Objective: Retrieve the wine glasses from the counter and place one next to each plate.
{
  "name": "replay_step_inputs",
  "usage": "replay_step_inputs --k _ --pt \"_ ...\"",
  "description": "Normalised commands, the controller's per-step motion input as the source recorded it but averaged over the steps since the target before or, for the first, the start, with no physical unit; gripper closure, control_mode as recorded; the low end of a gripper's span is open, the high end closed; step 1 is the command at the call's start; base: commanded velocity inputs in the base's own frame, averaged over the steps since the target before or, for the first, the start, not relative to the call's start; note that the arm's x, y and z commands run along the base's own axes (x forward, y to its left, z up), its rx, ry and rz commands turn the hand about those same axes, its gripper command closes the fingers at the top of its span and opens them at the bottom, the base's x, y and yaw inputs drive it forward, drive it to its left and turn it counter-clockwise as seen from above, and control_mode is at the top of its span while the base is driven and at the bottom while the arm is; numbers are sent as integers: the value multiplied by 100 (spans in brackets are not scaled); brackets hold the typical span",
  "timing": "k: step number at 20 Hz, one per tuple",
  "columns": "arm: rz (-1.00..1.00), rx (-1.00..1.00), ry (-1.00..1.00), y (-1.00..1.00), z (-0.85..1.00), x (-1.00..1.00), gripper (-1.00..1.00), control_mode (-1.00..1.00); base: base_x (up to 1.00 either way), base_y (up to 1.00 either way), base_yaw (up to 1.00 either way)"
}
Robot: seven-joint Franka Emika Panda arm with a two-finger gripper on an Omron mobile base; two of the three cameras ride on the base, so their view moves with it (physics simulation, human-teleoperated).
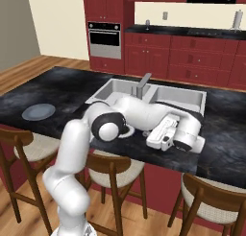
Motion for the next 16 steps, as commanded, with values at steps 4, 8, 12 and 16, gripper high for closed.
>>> replay_step_inputs --k 4,8,12,16 --pt "-3 -14 -12 98 45 -66 -100 -100 0 0 0" --pt "-1 -14 -1 94 47 -40 -100 -100 0 0 0" --pt "-1 -11 0 71 62 -29 -100 -100 0 0 0" --pt "-6 -12 0 70 58 -24 -100 -100 0 0 0"
